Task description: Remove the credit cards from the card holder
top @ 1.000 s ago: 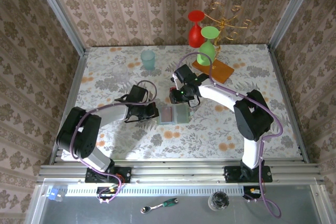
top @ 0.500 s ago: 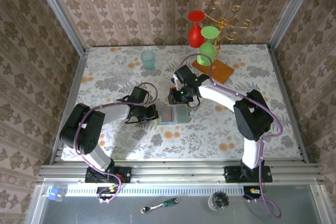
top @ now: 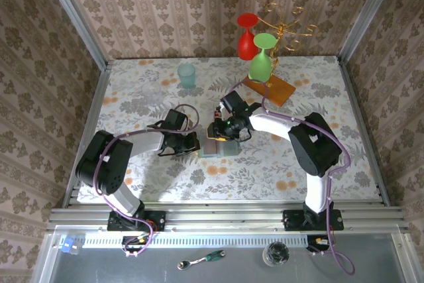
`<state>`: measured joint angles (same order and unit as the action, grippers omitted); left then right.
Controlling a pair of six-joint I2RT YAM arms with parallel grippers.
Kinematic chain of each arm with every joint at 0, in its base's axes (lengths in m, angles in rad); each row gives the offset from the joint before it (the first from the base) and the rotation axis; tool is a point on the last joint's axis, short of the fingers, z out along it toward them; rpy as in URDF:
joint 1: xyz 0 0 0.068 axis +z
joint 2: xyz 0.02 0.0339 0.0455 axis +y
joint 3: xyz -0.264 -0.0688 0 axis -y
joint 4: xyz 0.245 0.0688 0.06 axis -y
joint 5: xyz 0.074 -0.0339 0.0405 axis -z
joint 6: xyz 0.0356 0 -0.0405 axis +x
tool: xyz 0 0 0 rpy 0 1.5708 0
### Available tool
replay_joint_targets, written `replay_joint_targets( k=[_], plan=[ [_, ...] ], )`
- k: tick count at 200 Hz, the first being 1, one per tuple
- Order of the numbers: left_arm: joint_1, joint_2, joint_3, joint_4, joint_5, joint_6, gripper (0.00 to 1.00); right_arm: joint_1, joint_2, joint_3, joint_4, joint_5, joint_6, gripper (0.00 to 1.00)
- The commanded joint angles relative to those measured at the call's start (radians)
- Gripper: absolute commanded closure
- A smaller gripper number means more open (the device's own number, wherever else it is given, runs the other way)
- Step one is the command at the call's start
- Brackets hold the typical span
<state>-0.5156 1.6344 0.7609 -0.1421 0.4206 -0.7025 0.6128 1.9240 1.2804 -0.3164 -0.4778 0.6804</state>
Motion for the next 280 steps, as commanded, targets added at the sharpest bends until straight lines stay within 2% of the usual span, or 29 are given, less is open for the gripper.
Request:
replay_joint_targets(
  k=[1,79,148,221,280],
  plan=[
    [0.007,0.025,0.010,-0.030,-0.020,0.028,0.98,0.010,0.031,-0.009,0.060,-0.056,0.068,0.61],
    [0.023,0.022,0.021,-0.040,-0.002,0.043,0.98,0.016,0.069,0.003,0.050,-0.060,0.074,0.58],
    [0.023,0.022,0.015,-0.037,-0.001,0.041,0.98,0.020,0.095,0.016,0.030,-0.080,0.065,0.60],
    [0.023,0.023,0.019,-0.049,0.000,0.042,0.98,0.021,0.067,0.020,-0.069,0.027,0.025,0.60],
    [0.023,0.022,0.025,-0.059,-0.002,0.045,0.98,0.019,0.028,-0.005,-0.083,0.075,0.012,0.60]
  ],
)
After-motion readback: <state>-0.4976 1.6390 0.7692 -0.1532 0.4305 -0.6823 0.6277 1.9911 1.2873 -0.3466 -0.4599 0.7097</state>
